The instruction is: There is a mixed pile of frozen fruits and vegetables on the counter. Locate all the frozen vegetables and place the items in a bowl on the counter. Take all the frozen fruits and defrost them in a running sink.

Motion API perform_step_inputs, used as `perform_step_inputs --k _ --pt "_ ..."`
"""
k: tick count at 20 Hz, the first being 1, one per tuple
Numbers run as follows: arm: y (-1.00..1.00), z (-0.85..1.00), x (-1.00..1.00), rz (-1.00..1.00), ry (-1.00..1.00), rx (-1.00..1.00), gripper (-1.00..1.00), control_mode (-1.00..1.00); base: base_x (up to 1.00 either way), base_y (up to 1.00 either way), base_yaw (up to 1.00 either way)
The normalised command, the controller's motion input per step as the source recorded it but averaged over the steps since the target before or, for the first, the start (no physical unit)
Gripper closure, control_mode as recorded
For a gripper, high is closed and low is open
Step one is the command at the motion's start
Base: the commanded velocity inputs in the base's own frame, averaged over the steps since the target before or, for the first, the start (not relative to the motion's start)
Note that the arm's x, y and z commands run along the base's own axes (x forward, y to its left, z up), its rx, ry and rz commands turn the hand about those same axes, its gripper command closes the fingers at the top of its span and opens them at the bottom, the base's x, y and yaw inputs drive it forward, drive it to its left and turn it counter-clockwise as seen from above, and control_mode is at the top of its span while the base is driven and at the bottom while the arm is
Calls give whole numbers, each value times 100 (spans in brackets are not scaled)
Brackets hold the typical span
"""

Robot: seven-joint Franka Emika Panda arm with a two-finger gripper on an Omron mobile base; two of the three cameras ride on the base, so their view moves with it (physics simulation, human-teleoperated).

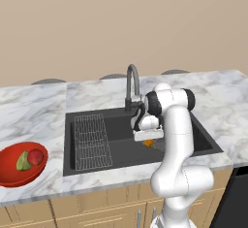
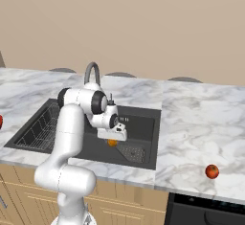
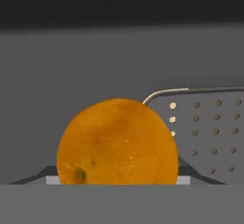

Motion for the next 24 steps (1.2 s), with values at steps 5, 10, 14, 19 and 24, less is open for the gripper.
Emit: perform_step_inputs --k 5,10,14,19,24 --pt "7 -6 1 -1 -2 0 -100 -100 0 0 0" --pt "-8 0 -1 0 2 0 -100 -100 0 0 0" --pt "-2 11 -13 -2 1 0 -100 -100 0 0 0" --pt "-13 21 -18 -3 0 0 -100 -100 0 0 0" --pt "-8 52 -12 0 0 0 -100 -100 0 0 0"
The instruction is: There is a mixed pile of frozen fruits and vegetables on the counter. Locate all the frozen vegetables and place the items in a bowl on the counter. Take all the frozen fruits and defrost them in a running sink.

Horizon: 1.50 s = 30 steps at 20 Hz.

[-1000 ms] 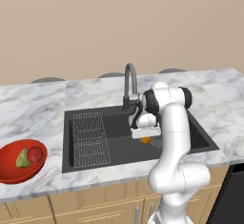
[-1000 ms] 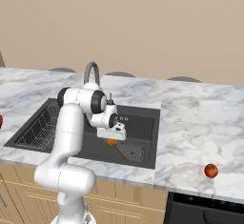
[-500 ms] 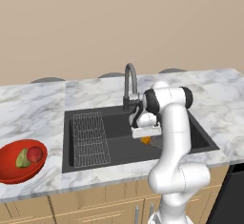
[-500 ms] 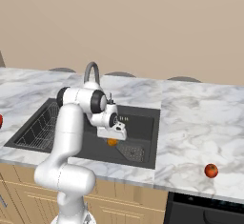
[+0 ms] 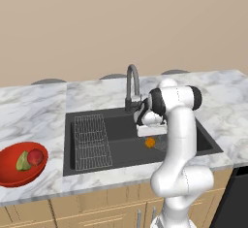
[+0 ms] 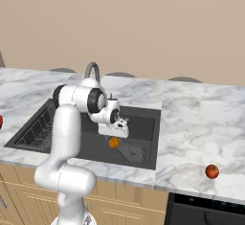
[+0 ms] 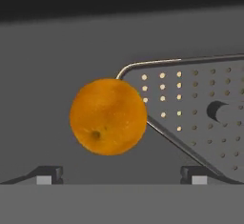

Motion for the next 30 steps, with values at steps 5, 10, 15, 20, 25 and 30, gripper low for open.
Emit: perform_step_inputs --k 5,10,15,20,25,30 --pt "-3 89 -13 0 -1 0 -100 -100 0 0 0" --pt "-46 81 -5 0 0 -1 -100 -100 0 0 0" --pt "-40 97 -15 0 0 -4 -100 -100 0 0 0" --pt "-32 91 -31 0 0 -3 -100 -100 0 0 0" --pt "-42 64 -57 -2 0 -3 -100 -100 0 0 0" --pt "-38 51 -56 -3 -1 -8 -100 -100 0 0 0"
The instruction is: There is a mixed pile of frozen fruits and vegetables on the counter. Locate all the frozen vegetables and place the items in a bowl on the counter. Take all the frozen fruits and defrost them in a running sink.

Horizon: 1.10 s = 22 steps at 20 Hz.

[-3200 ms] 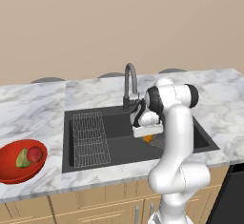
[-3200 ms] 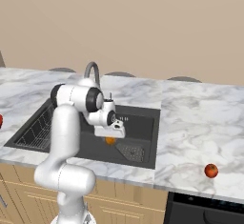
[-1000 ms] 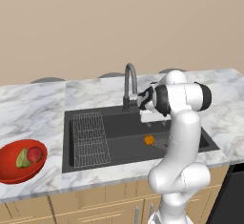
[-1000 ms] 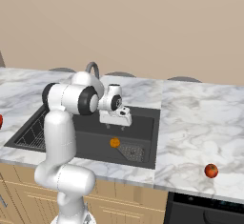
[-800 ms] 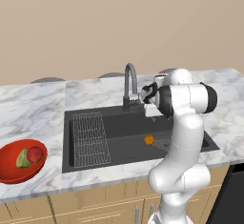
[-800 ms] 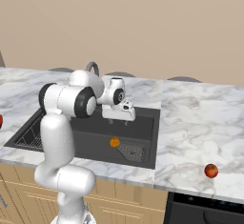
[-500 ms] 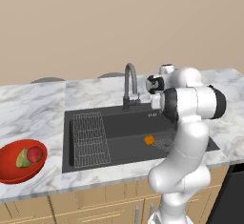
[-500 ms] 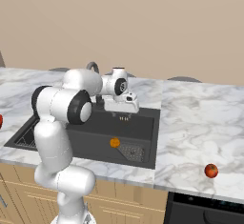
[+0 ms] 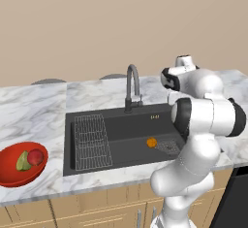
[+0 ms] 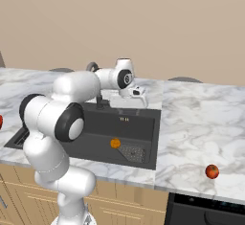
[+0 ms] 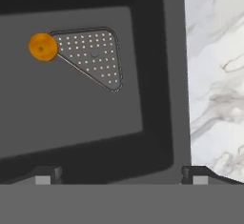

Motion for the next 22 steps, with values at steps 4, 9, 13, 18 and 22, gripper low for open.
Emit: perform_step_inputs --k 4,9,13,18,22 --pt "-48 32 -46 -9 -2 -7 -100 -100 0 0 0" --pt "-48 23 -27 -20 0 -7 -100 -100 0 0 0" --pt "-46 8 -19 -24 -3 -5 -100 -100 0 0 0" --pt "-51 10 -26 -21 -6 -2 -100 -100 0 0 0" --pt "-60 0 -18 -19 -6 0 -100 -100 0 0 0"
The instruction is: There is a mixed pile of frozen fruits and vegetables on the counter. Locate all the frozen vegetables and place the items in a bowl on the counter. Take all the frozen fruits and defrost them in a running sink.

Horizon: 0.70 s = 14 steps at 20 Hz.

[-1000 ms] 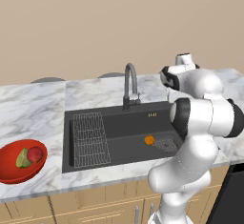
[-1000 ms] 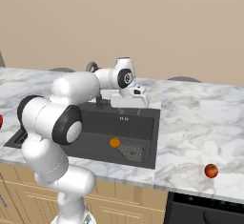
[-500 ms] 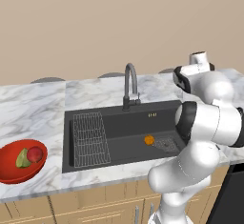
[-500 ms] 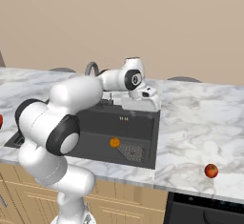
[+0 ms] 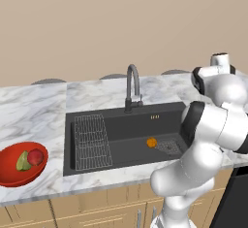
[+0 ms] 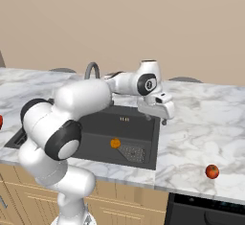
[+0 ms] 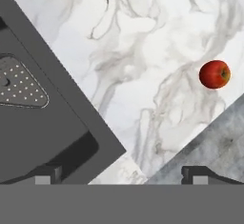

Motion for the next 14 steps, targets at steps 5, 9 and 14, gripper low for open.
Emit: perform_step_inputs --k 5,9,14 --pt "-69 -1 -8 -21 -1 0 -100 -100 0 0 0" --pt "-69 0 -17 -20 0 0 -100 -100 0 0 0" --pt "-66 -1 -21 -19 0 0 -100 -100 0 0 0"
